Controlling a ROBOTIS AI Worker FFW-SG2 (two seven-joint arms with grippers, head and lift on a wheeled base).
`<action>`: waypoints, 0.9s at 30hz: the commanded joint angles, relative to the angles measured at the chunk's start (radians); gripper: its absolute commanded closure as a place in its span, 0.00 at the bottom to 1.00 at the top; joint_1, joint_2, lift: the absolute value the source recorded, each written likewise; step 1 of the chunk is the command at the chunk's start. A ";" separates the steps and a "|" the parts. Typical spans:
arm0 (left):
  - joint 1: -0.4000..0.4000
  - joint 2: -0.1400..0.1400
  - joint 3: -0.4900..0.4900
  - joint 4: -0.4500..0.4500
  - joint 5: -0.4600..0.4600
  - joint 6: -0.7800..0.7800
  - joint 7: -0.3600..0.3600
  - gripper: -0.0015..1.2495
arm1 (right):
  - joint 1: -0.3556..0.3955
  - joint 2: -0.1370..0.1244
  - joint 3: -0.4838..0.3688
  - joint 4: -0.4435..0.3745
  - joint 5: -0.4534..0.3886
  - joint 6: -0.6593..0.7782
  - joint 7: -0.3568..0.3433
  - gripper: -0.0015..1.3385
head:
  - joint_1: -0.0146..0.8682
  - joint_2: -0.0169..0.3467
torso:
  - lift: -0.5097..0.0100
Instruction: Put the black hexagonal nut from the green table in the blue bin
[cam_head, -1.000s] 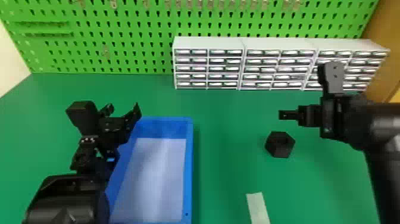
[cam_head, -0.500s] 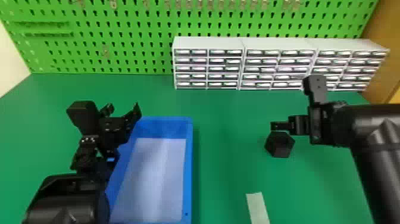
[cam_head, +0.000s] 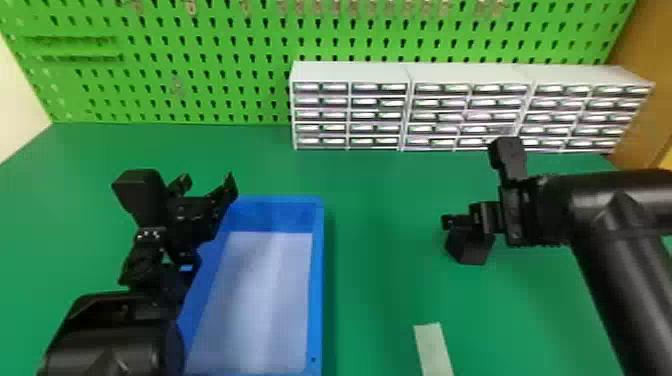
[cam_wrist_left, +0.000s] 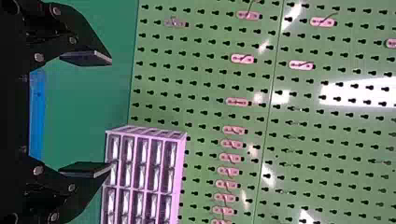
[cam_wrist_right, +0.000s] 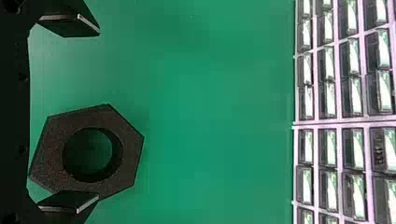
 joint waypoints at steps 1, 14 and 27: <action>0.000 -0.003 -0.001 0.000 0.000 0.000 0.000 0.36 | -0.019 -0.003 0.015 0.031 0.000 -0.001 0.000 0.06 | 0.79 0.19 | 0.79; -0.003 -0.003 -0.001 0.000 0.000 0.000 0.002 0.36 | -0.043 0.000 0.035 0.131 0.002 -0.041 0.000 0.06 | 0.79 0.19 | 0.79; -0.004 -0.003 -0.001 0.000 0.000 0.000 0.002 0.36 | -0.045 0.002 0.053 0.191 0.002 -0.084 0.002 0.06 | 0.79 0.19 | 0.79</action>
